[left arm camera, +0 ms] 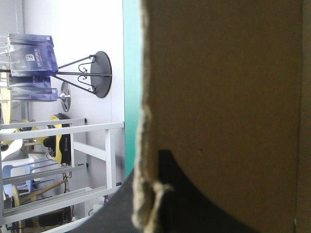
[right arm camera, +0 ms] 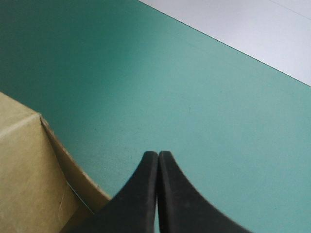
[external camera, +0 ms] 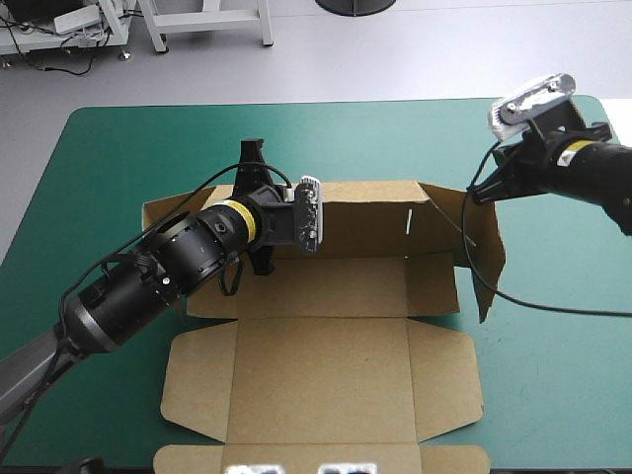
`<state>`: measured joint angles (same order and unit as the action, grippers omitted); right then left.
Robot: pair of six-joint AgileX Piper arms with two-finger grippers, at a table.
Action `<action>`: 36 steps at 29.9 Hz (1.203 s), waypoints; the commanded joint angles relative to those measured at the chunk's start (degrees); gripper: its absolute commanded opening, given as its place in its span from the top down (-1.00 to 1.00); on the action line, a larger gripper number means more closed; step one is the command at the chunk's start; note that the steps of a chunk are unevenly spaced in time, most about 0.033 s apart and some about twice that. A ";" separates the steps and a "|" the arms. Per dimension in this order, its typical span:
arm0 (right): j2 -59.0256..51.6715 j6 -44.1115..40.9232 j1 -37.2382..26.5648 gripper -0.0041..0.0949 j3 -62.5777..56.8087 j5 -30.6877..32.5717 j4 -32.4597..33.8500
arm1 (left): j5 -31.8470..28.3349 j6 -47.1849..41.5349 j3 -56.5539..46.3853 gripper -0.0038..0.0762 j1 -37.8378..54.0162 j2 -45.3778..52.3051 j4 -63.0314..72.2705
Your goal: Fold the box
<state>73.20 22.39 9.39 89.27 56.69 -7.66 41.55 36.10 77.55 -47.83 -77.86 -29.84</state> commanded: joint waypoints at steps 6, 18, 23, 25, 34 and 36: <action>10.93 0.27 -0.15 0.97 14.00 7.55 -0.86 | -4.77 -3.37 1.62 0.92 -0.30 1.98 -4.99; 18.78 0.98 -0.15 0.97 17.65 11.40 -3.84 | -7.76 -7.62 -6.12 0.92 -0.30 1.98 -11.24; 19.73 1.55 -0.15 0.97 17.65 11.02 -4.27 | -10.29 -9.69 -6.55 0.92 -0.30 1.98 -13.92; 20.43 1.55 -0.15 0.97 17.65 11.02 -4.27 | -10.63 -10.43 -6.55 0.92 -0.30 1.98 -14.60; 23.92 3.59 -0.15 0.97 17.65 14.95 -8.82 | -10.53 -10.43 -6.55 0.92 -0.30 1.98 -14.60; 23.81 3.45 -0.15 0.97 17.65 14.95 -8.96 | -10.42 -10.43 -6.55 0.92 -0.30 1.98 -14.50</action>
<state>99.71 24.99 9.39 105.10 71.14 -14.77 34.06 26.46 69.30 -47.83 -77.86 -42.27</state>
